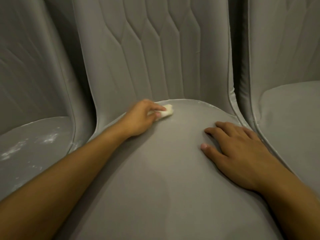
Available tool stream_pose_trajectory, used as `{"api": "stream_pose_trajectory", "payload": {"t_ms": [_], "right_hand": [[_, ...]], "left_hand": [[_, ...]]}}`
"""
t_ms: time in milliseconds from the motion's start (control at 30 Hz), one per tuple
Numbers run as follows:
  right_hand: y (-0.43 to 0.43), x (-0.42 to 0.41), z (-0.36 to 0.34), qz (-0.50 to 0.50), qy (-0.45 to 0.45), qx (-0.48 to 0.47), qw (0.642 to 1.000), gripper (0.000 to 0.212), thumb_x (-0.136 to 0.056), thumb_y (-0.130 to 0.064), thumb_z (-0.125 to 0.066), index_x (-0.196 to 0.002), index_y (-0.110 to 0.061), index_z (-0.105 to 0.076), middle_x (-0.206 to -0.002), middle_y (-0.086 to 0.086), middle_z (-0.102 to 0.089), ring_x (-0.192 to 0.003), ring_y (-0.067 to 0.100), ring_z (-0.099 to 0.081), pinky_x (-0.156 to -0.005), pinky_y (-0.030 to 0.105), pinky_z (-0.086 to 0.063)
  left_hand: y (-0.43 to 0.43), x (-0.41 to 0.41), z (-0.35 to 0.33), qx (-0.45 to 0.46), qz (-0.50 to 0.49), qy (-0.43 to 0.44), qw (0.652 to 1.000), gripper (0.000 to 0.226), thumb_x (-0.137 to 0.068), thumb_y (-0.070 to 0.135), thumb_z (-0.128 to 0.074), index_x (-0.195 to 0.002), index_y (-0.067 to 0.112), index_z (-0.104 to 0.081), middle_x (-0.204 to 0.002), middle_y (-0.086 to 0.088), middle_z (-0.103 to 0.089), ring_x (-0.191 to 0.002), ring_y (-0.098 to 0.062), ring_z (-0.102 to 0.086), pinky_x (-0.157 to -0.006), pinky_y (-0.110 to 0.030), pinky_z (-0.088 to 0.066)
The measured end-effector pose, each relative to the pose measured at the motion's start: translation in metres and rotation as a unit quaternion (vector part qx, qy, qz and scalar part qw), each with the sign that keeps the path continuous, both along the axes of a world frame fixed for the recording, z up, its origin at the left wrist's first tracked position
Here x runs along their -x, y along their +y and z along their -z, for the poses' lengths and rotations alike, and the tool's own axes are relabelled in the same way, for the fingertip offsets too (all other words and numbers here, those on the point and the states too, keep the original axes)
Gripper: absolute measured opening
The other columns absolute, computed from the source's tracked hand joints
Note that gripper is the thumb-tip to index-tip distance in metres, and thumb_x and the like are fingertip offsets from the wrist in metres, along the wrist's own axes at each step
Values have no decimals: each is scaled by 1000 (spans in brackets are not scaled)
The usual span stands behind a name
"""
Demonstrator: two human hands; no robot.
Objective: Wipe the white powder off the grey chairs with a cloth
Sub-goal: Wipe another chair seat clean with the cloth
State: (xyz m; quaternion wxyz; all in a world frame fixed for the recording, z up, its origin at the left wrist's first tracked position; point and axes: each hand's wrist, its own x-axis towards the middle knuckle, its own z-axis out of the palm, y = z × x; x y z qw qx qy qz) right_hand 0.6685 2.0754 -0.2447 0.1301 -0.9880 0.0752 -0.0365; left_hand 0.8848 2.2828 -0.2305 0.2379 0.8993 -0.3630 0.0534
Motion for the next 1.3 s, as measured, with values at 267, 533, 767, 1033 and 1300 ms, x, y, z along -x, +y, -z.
{"api": "stream_pose_trajectory", "payload": {"t_ms": [267, 533, 767, 1033, 1300], "right_hand": [[-1, -3, 3, 5, 2, 13, 1000, 63, -94, -68, -10, -149, -41, -26, -159, -11, -23, -148, 11, -18, -123, 38, -9], [0, -1, 1, 7, 4, 12, 1000, 64, -93, -69, -10, -148, -42, -27, -159, -12, -24, -148, 11, -19, -123, 37, -10], [-2, 1, 4, 4, 0, 9, 1000, 73, -88, -71, -6, -151, -42, -26, -161, -12, -23, -149, 9, -17, -124, 37, -11], [0, -2, 5, 8, 6, 31, 999, 79, -83, -71, 2, -151, -41, -22, -162, -11, -19, -151, 10, -14, -125, 36, -9], [2, -3, 5, 9, 8, 27, 1000, 80, -81, -70, 3, -151, -41, -22, -162, -10, -18, -151, 12, -13, -125, 39, -9]], "left_hand": [[-20, -40, 6, -3, -208, 33, 978, 20, -96, 12, -57, -100, 14, -77, -115, -17, -73, -120, -33, -64, -101, -38, -49], [-59, -15, 4, 43, -80, 89, 992, 27, -101, 22, -59, -123, 20, -74, -133, -4, -67, -129, -20, -58, -103, -21, -37], [-3, -36, 0, -82, -134, 4, 988, 31, -104, 25, -53, -124, 10, -71, -133, -18, -65, -126, -34, -58, -103, -35, -44], [-2, -58, -12, -108, -233, 47, 965, 31, -97, 31, -63, -105, 3, -72, -108, -19, -70, -93, -35, -64, -77, -35, -48], [-71, -46, -9, -11, -154, 87, 984, 29, -93, 21, -60, -116, 10, -74, -127, -11, -69, -121, -26, -63, -104, -31, -48]]}}
